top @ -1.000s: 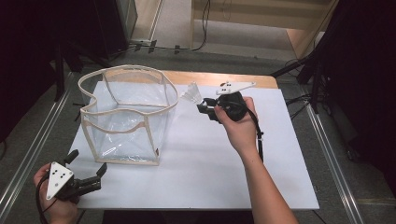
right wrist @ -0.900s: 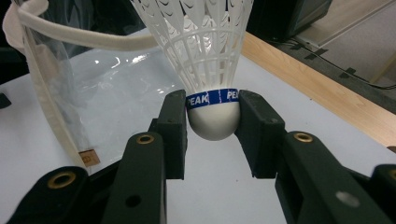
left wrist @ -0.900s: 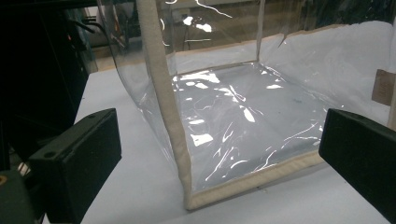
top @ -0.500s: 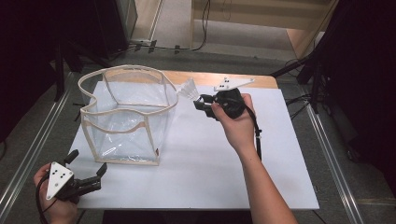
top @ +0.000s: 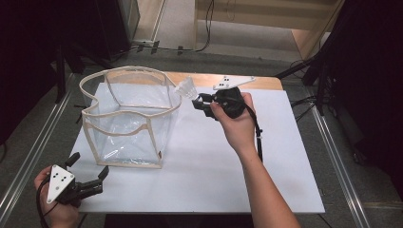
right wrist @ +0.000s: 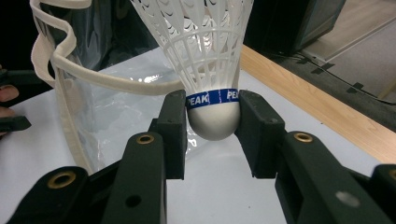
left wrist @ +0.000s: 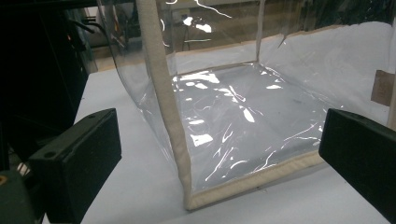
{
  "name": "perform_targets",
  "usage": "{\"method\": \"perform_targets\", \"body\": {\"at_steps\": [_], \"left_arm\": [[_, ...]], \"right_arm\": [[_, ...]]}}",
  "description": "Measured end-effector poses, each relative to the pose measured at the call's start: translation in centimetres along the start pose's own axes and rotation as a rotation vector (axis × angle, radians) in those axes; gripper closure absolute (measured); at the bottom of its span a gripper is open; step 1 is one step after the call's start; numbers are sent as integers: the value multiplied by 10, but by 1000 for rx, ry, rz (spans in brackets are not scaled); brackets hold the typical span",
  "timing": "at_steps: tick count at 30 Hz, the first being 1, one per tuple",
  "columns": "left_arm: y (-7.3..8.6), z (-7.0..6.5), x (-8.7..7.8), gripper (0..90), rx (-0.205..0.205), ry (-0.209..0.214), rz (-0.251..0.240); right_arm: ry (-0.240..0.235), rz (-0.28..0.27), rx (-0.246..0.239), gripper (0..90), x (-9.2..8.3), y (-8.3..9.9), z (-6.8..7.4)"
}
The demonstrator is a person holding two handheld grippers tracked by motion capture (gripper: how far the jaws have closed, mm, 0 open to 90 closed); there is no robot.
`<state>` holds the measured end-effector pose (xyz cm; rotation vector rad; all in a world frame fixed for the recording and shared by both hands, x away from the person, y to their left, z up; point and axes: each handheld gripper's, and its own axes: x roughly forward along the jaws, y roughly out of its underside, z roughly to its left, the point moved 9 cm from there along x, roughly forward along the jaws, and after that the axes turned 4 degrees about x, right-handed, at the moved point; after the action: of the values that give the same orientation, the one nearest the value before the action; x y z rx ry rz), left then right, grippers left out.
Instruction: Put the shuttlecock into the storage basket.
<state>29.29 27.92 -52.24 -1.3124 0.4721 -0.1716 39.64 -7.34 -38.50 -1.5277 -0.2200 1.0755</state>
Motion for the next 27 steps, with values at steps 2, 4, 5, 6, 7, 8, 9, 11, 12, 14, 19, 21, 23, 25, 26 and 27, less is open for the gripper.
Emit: {"method": "perform_targets", "body": {"at_steps": [2, 4, 5, 6, 7, 8, 9, 11, 12, 14, 19, 21, 23, 25, 26, 27], "left_arm": [[0, 0, 0, 0, 0, 1, 0], [0, 0, 0, 0, 0, 1, 0], [0, 0, 0, 0, 0, 1, 0], [0, 0, 0, 0, 0, 1, 0], [0, 0, 0, 0, 0, 0, 0], [0, 0, 0, 0, 0, 1, 0], [0, 0, 0, 0, 0, 0, 0], [0, 0, 0, 0, 0, 1, 0], [0, 0, 0, 0, 0, 1, 1], [0, 0, 0, 0, -1, 1, 1], [0, 0, 0, 0, -1, 1, 1], [0, 0, 0, 0, -1, 1, 2], [0, 0, 0, 0, -2, 2, 2], [0, 0, 0, 0, -3, 2, 2], [0, 0, 0, 0, -3, 2, 3], [0, 0, 0, 0, -3, 2, 2]], "right_arm": [[-3, -2, -1, 624, 1, -1, 1], [-5, -3, -3, 624, 1, -3, 2], [-7, -5, -2, 624, 2, -4, 3], [-9, -8, -1, 624, 2, -5, 4], [-11, -10, -2, 624, 2, -6, 5], [-12, -8, -4, 624, 2, -6, 6], [-14, -12, -6, 624, 3, -8, 6], [-17, -14, -8, 624, 3, -10, 8], [-17, -14, -9, 624, 3, -11, 9], [-19, -16, -11, 624, 4, -12, 10], [-26, -19, -10, 624, 6, -14, 13], [-27, -20, -13, 623, 8, -14, 14], [-32, -21, -13, 623, 9, -15, 15], [-35, -19, -14, 624, 10, -16, 16], [-37, -20, -17, 624, 10, -17, 17], [-37, -20, -18, 624, 11, -17, 18]]}}
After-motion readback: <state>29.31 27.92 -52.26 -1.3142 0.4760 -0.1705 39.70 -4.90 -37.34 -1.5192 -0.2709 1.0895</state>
